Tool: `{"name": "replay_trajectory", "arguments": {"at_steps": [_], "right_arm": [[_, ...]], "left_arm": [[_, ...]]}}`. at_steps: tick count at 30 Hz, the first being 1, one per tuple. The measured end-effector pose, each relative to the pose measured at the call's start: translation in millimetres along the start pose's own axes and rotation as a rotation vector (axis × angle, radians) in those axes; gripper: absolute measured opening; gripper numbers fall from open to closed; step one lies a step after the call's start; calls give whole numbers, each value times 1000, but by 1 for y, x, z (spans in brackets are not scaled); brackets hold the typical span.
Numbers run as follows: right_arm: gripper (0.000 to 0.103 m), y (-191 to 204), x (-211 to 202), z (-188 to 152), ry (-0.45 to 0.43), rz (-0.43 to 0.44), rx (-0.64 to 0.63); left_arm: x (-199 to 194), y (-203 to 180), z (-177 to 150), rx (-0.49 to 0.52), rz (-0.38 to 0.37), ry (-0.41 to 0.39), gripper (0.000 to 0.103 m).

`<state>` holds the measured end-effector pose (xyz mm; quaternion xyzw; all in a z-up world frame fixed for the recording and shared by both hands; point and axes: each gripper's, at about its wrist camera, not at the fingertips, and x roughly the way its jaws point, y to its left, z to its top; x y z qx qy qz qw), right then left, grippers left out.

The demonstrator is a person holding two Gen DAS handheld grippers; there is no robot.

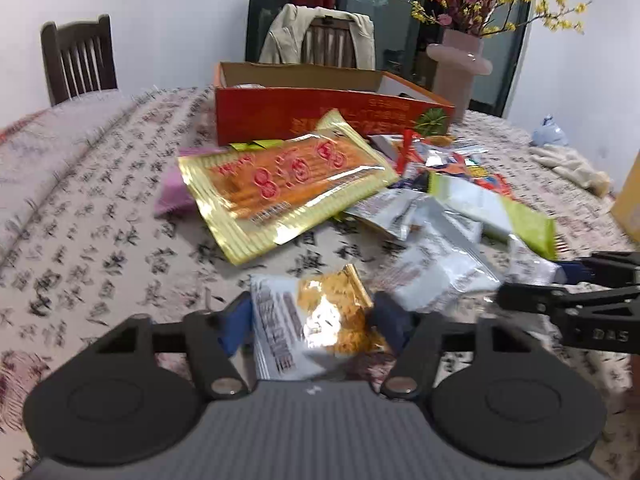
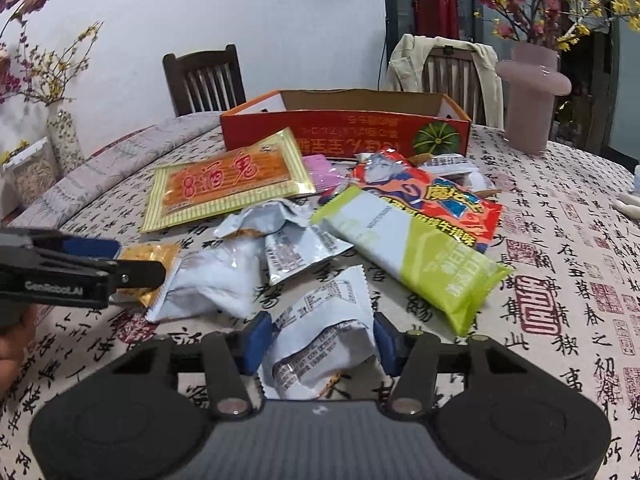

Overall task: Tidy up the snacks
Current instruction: 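Lift both packets and drop them into the orange box, opening both grippers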

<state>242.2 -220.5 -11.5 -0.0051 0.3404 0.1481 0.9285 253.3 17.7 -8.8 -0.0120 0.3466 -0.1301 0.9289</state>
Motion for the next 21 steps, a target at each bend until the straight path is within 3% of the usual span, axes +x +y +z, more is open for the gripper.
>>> {"name": "replay_trajectory", "arguments": {"at_steps": [3, 5, 14, 21], "right_arm": [[48, -1, -2, 1, -14, 4, 1], [48, 0, -4, 2, -18, 8, -3], [48, 1, -25, 1, -78, 11, -5], [48, -7, -44, 11, -140, 10, -7]], "left_arm": [[-4, -3, -2, -20, -24, 18, 26], [-8, -6, -4, -19, -35, 21, 19], [-47, -15, 0, -3, 10, -81, 16], [-61, -15, 21, -3, 19, -137, 16]]}}
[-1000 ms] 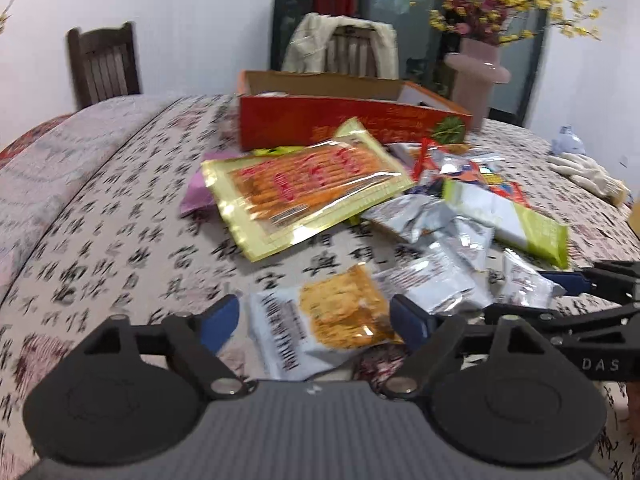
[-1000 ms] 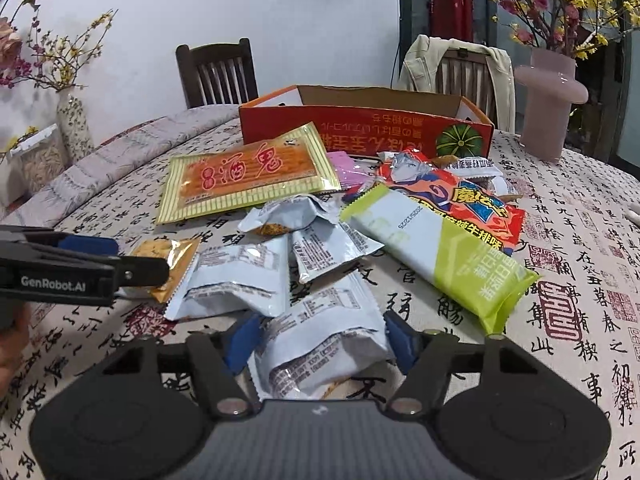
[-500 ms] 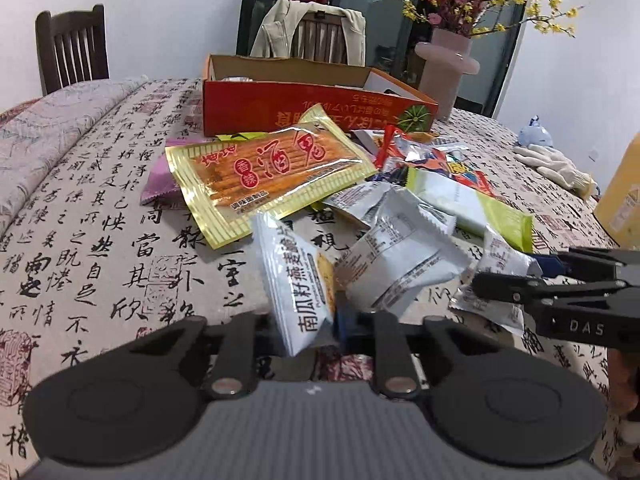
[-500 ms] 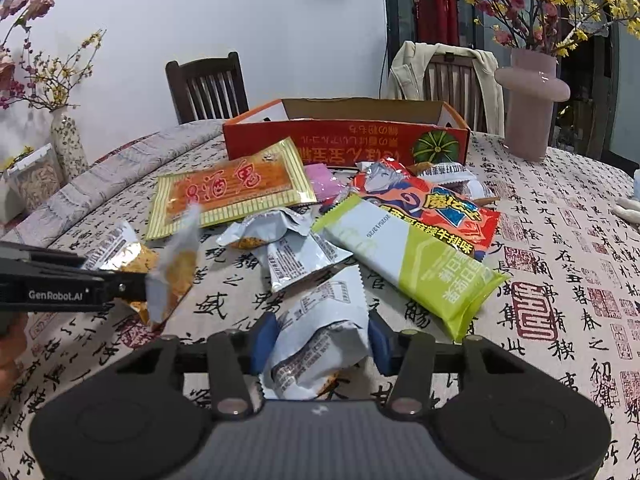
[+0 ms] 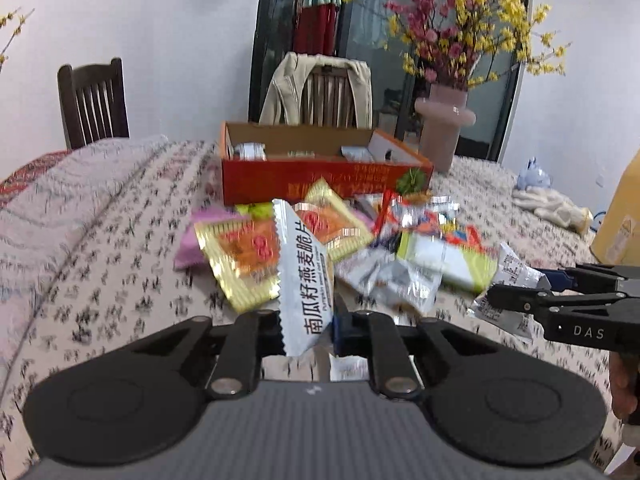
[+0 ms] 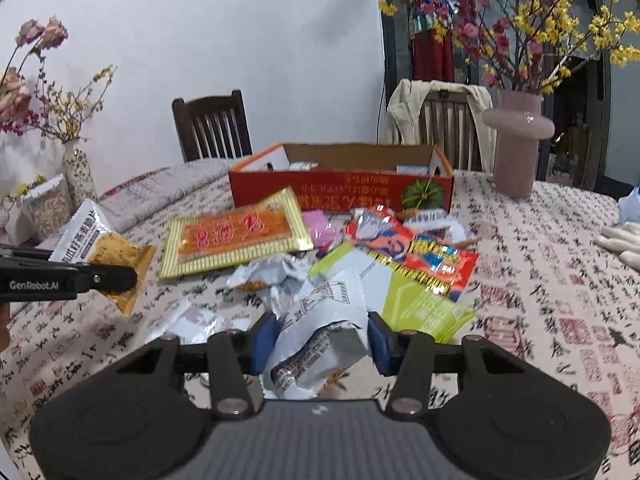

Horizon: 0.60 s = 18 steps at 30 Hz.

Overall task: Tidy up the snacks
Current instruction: 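Lift both packets and drop them into the orange box, opening both grippers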

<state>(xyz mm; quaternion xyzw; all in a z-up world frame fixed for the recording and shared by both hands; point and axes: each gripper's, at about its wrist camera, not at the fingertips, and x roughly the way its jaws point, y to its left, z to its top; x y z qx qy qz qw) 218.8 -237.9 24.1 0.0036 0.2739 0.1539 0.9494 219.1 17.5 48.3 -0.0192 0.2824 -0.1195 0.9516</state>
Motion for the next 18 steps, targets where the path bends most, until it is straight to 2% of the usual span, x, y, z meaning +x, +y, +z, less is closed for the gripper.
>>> {"name": "replay_trajectory", "arguments": {"at_steps": [4, 10, 15, 18], "right_arm": [[48, -10, -1, 19, -34, 1, -12], [48, -30, 16, 76, -84, -7, -60], [48, -49, 51, 145, -135, -1, -117], [48, -65, 94, 189, -118, 30, -106]], "left_arm": [[9, 1, 30, 13, -7, -8, 16], [36, 4, 98, 65, -28, -60, 16], [92, 16, 168, 67, -37, -70, 16], [145, 21, 207, 62, -35, -27, 16]]}}
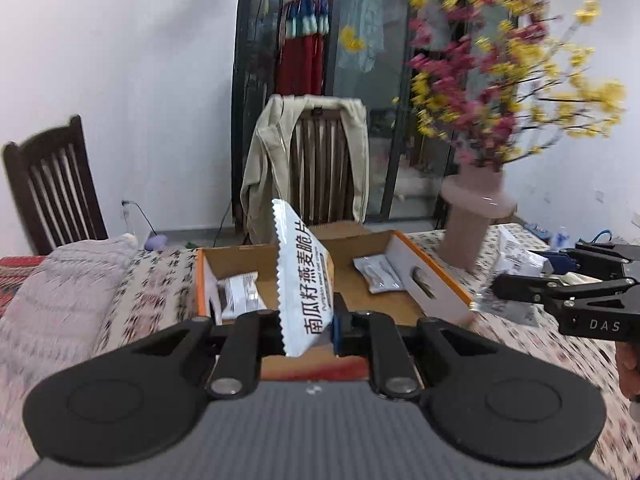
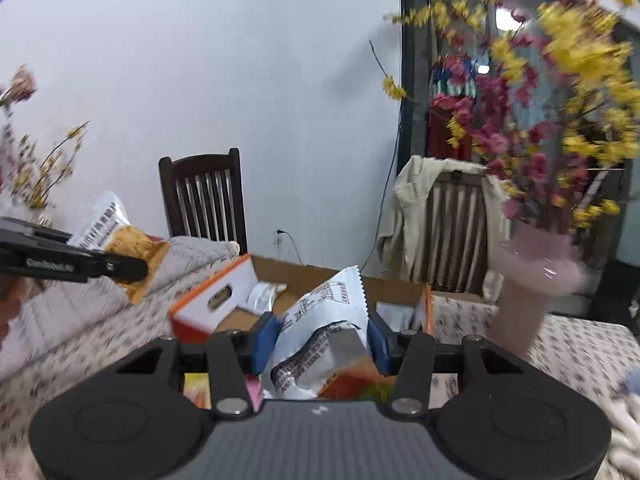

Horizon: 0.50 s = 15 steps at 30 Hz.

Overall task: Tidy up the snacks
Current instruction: 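Lift both packets and drop them into the orange box, opening both grippers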

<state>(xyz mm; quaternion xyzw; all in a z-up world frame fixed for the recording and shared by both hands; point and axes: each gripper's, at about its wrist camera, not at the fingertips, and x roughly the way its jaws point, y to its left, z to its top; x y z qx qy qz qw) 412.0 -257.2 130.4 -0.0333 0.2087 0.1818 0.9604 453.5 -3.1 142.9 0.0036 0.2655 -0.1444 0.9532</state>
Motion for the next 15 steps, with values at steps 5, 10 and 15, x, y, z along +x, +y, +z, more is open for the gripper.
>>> {"name": "replay_trajectory", "arguments": {"at_steps": [5, 10, 15], "right_arm": [[48, -35, 114, 44, 133, 29, 51], [48, -70, 231, 46, 306, -24, 156], [48, -81, 297, 32, 403, -91, 203]], "left_arm": [[107, 25, 32, -71, 24, 106, 16], [205, 55, 31, -234, 18, 240, 16], [250, 70, 22, -343, 25, 303, 18]]}}
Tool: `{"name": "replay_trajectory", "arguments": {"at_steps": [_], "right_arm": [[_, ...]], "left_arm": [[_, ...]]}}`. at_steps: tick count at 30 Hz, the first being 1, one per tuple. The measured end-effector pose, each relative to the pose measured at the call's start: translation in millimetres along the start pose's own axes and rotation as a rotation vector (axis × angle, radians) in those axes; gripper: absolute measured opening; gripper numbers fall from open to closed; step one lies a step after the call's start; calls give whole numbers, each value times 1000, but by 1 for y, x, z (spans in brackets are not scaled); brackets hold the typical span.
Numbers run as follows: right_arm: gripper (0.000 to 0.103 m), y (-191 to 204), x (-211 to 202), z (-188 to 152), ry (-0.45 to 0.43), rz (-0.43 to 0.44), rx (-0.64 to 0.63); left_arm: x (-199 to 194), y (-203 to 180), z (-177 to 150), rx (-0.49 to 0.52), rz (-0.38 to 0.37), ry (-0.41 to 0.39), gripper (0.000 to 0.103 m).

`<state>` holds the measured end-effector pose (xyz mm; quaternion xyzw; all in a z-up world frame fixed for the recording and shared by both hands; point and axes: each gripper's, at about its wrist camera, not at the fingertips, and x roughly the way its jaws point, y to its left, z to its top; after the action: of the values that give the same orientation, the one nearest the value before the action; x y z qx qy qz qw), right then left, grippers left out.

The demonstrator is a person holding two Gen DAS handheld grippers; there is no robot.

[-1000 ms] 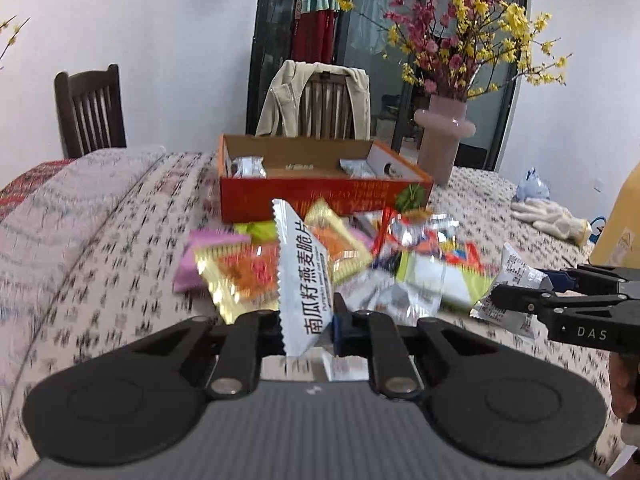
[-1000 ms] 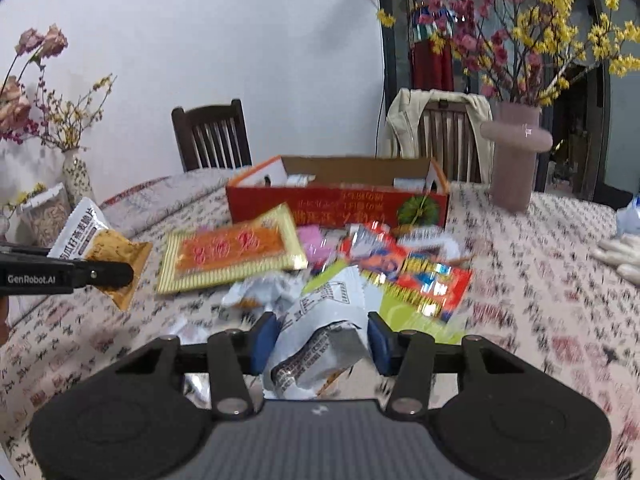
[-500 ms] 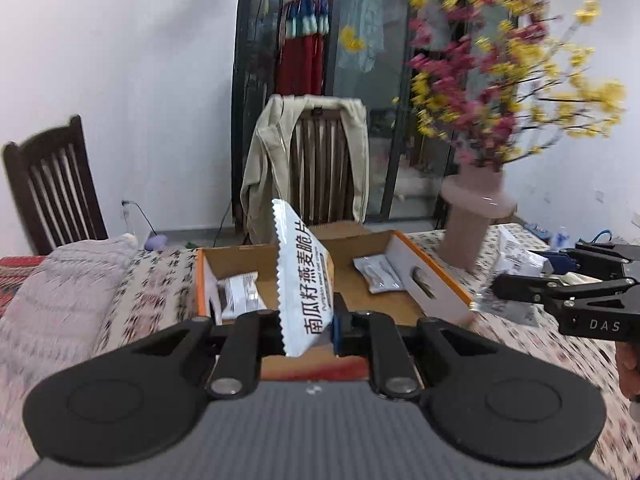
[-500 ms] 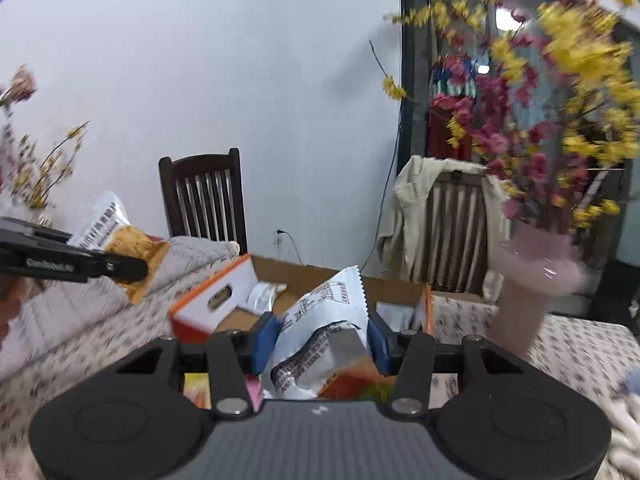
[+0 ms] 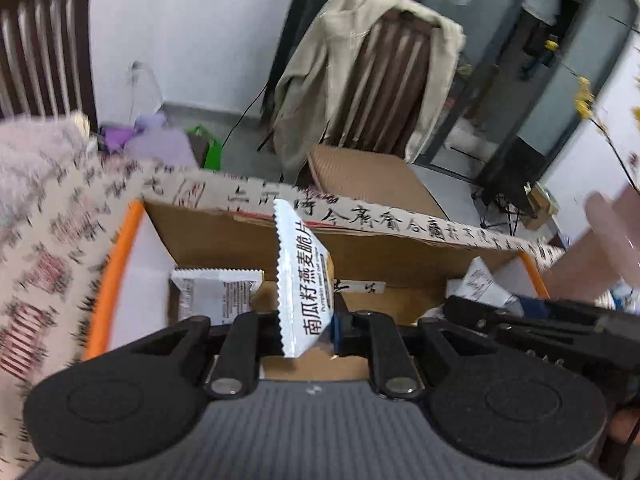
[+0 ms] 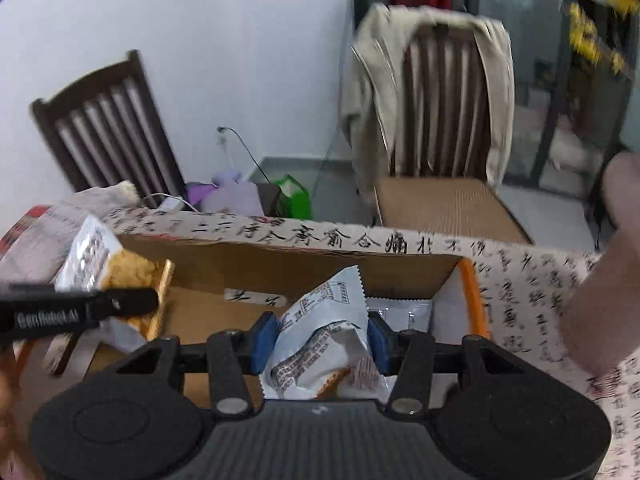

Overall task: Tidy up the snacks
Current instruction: 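Lift both packets and drop them into the orange box, opening both grippers, then withdraw both grippers from the box back over the snack pile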

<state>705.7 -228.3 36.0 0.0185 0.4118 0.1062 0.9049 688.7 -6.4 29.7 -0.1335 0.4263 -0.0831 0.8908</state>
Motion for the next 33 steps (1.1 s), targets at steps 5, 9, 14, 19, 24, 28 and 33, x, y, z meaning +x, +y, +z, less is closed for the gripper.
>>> {"name": "replay_trajectory", "arguments": {"at_steps": [5, 9, 14, 19, 24, 28, 33], "right_arm": [[50, 13, 35, 4, 48, -42, -4], [68, 14, 40, 1, 43, -73, 17], [70, 5, 10, 1, -8, -48, 42], [72, 2, -27, 2, -36, -71, 10], [79, -6, -72, -5, -56, -102, 1], [81, -18, -111, -19, -86, -123, 16], [84, -23, -151, -44, -108, -115, 41]], "left_arm": [[7, 14, 4, -76, -18, 2, 43], [-7, 13, 8, -45, -2, -37, 50], [-38, 15, 10, -9, 29, -88, 50], [-84, 12, 7, 48, 67, -126, 54], [-140, 7, -2, 129, 126, -177, 66], [-179, 2, -16, 173, 165, -213, 70], [-217, -7, -38, 191, 182, -234, 76]]}}
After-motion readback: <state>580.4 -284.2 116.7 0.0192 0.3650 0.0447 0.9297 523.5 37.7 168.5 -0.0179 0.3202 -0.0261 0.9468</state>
